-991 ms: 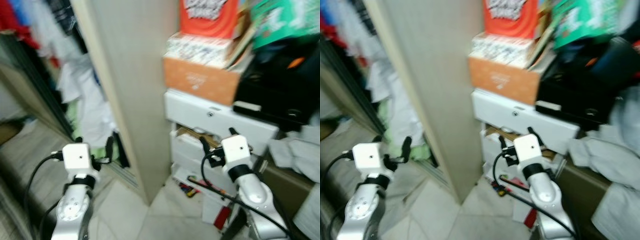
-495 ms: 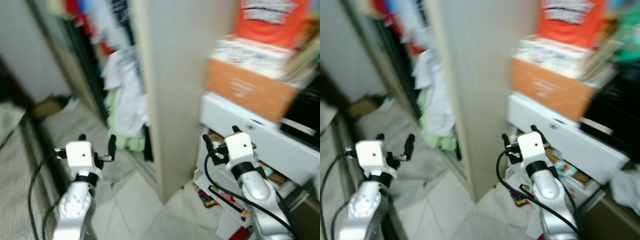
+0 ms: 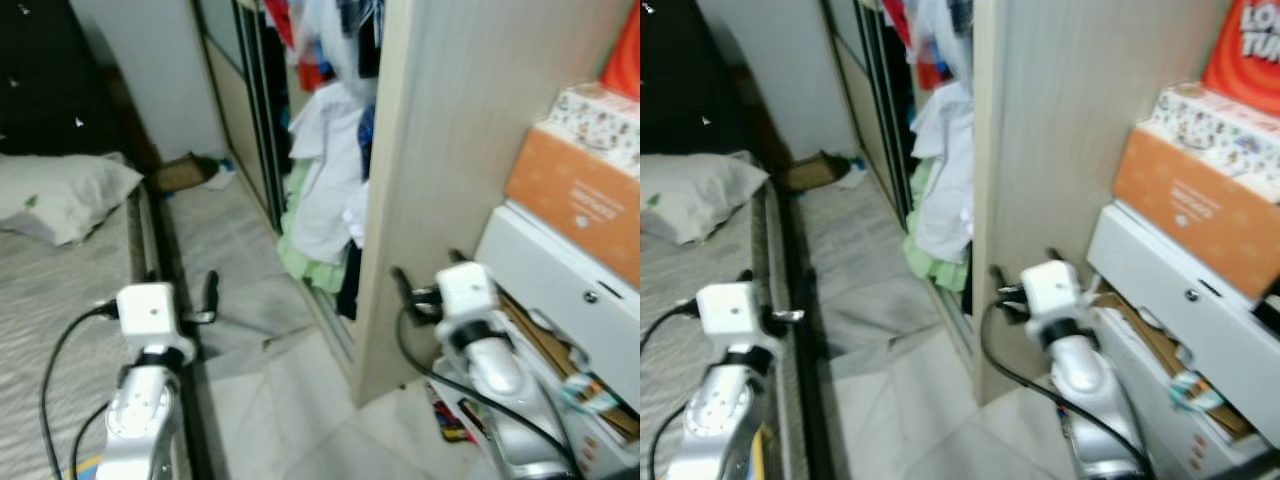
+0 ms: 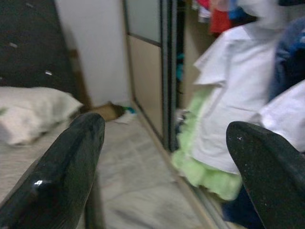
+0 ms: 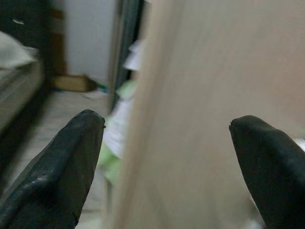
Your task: Clean up the room
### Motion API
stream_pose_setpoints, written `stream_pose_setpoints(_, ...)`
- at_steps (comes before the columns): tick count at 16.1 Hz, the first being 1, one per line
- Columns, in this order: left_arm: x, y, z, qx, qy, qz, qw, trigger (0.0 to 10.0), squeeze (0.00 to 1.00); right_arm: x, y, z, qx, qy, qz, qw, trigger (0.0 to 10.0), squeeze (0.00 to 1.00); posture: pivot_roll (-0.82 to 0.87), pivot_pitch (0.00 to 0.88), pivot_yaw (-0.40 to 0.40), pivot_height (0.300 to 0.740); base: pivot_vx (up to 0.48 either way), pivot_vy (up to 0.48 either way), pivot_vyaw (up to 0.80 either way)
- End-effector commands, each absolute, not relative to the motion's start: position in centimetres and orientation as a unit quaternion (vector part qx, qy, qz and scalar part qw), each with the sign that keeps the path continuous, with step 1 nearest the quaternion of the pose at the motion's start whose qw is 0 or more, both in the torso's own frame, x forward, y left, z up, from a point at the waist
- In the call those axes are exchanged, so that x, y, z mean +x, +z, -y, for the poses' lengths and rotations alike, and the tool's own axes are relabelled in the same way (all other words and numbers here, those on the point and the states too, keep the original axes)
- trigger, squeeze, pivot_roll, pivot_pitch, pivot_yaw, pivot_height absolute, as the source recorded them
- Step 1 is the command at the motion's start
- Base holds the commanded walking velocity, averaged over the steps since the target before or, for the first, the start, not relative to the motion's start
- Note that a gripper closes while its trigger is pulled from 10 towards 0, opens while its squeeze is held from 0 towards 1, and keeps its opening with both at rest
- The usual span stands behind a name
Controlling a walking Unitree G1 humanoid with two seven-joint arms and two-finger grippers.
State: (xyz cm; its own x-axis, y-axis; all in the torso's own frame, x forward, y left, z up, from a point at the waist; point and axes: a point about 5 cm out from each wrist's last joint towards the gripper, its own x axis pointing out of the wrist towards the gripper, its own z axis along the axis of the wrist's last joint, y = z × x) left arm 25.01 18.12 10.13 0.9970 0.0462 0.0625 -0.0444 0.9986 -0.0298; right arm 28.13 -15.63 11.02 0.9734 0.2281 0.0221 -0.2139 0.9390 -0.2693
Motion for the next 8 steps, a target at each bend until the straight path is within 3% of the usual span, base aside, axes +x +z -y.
stream_pose_setpoints(1,24.95,10.20,-17.83,-0.016,0.021,0.033,0.999,10.0,0.00,28.17,11.30,16.14,-0.138,0.108,0.030,0.984,10.0,0.00,-0.19,0.000,0.049,0.740,0.000,0.000,0.80)
stream_pose_setpoints(8,24.96,10.11,-17.69,-0.020,0.018,0.032,0.999,10.0,0.00,28.29,11.46,16.13,-0.140,0.110,0.034,0.983,10.0,0.00,-0.19,0.000,0.050,0.740,0.000,0.000,0.80)
